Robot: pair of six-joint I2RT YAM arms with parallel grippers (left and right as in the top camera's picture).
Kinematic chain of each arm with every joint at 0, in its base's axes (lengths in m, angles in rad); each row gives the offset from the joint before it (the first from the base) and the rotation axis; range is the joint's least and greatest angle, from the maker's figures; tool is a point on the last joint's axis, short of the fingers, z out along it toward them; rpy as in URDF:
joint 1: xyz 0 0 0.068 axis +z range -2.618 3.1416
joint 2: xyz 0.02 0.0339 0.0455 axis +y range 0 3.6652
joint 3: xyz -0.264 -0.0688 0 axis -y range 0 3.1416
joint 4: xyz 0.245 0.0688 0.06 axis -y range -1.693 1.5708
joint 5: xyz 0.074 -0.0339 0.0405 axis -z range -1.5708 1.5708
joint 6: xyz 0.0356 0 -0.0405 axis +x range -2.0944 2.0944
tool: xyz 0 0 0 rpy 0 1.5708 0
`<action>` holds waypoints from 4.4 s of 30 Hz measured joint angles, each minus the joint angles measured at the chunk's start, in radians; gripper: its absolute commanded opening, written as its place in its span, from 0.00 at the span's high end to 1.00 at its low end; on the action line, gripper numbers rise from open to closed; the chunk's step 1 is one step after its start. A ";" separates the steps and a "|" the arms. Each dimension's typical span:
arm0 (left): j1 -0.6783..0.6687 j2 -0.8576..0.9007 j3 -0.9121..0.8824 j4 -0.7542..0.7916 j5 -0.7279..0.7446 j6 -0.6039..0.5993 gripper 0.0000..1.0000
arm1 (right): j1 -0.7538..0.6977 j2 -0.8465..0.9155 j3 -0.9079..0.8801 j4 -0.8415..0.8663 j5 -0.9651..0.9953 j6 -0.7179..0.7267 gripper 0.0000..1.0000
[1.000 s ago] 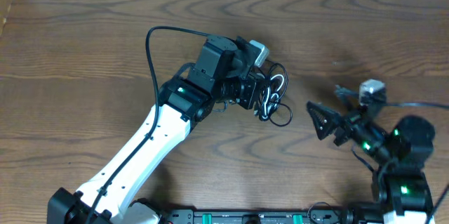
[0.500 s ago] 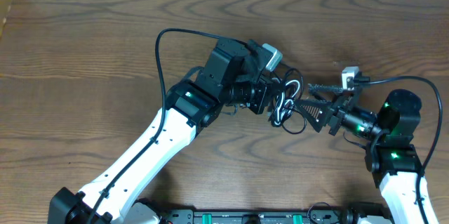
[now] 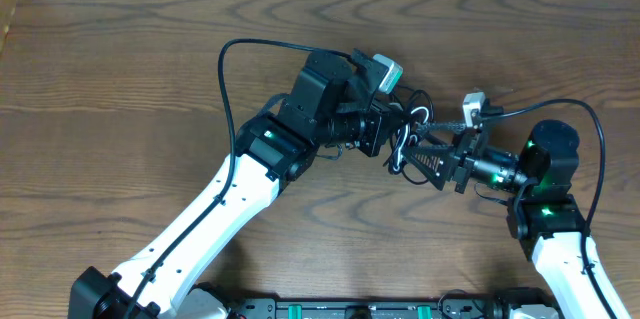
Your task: Untangle cables
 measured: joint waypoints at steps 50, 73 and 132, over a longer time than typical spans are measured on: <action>-0.055 0.000 0.000 -0.002 -0.092 -0.026 0.93 | 0.067 0.058 0.000 0.040 0.089 0.008 0.99; 0.132 -0.002 0.001 -0.283 -0.384 -0.025 0.92 | -0.149 0.060 0.000 -0.003 -0.107 0.021 0.99; 0.140 -0.012 0.002 -0.097 -0.512 -0.108 0.44 | -0.104 0.060 0.003 -0.327 0.134 -0.275 0.01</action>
